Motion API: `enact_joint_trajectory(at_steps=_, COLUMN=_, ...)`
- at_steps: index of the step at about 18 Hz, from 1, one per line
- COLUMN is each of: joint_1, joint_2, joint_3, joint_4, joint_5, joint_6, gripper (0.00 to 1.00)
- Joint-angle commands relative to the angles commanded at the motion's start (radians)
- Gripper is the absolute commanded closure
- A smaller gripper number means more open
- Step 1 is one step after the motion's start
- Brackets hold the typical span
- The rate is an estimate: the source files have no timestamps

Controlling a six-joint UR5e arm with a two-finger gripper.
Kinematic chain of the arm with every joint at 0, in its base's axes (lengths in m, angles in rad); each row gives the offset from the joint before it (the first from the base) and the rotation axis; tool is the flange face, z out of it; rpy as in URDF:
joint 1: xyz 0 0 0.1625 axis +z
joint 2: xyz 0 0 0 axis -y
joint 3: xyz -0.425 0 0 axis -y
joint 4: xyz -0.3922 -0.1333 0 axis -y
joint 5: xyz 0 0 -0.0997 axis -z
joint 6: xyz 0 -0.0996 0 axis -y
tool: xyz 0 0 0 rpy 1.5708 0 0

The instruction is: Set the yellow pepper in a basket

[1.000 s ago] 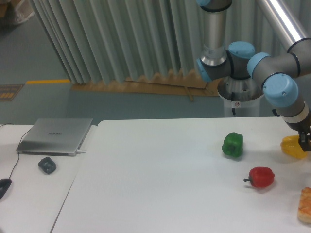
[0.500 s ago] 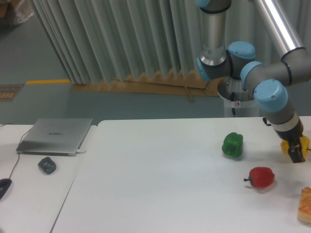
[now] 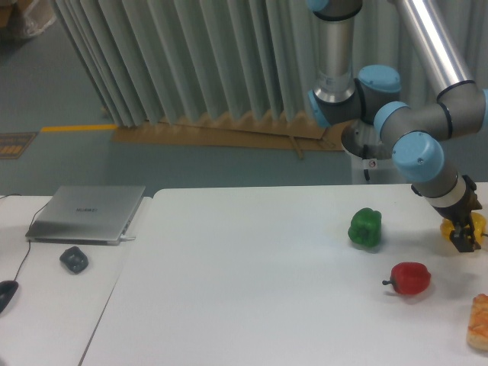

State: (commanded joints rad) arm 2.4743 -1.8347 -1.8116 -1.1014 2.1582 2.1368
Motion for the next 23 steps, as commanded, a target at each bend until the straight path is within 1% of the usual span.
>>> enact_joint_trajectory(at_steps=3, joint_1=-0.021, joint_2=-0.006, joint_3=-0.017, joint_4=0.009, joint_5=0.011, joint_6=-0.009, gripper=0.0)
enact_joint_trajectory(at_steps=7, joint_1=-0.021, joint_2=-0.012, joint_3=-0.021, joint_4=0.009, joint_5=0.017, joint_6=-0.009, gripper=0.0)
enact_joint_trajectory(at_steps=10, joint_1=-0.023, joint_2=-0.04, joint_3=-0.041, joint_4=0.012, joint_5=0.022, joint_6=-0.012, gripper=0.0)
enact_joint_trajectory(at_steps=14, joint_1=-0.021, joint_2=-0.044, joint_3=-0.06, joint_4=0.012, joint_5=0.066, joint_6=-0.012, gripper=0.0)
enact_joint_trajectory(at_steps=19, joint_1=-0.021, joint_2=-0.051, joint_3=-0.06, joint_4=0.012, joint_5=0.078, joint_6=-0.015, gripper=0.0)
enact_joint_trajectory(at_steps=20, joint_1=-0.021, joint_2=-0.054, joint_3=-0.058, joint_4=0.012, joint_5=0.081, joint_6=-0.027, gripper=0.05)
enact_joint_trajectory(at_steps=21, joint_1=-0.021, joint_2=-0.058, joint_3=-0.058, joint_4=0.012, joint_5=0.081, joint_6=-0.056, gripper=0.15)
enact_joint_trajectory(at_steps=22, joint_1=-0.021, joint_2=-0.058, joint_3=-0.057, joint_4=0.011, joint_5=0.081, joint_6=-0.108, gripper=0.36)
enact_joint_trajectory(at_steps=23, joint_1=-0.021, joint_2=-0.06, joint_3=-0.052, joint_4=0.008, joint_5=0.083, joint_6=-0.144, gripper=0.46)
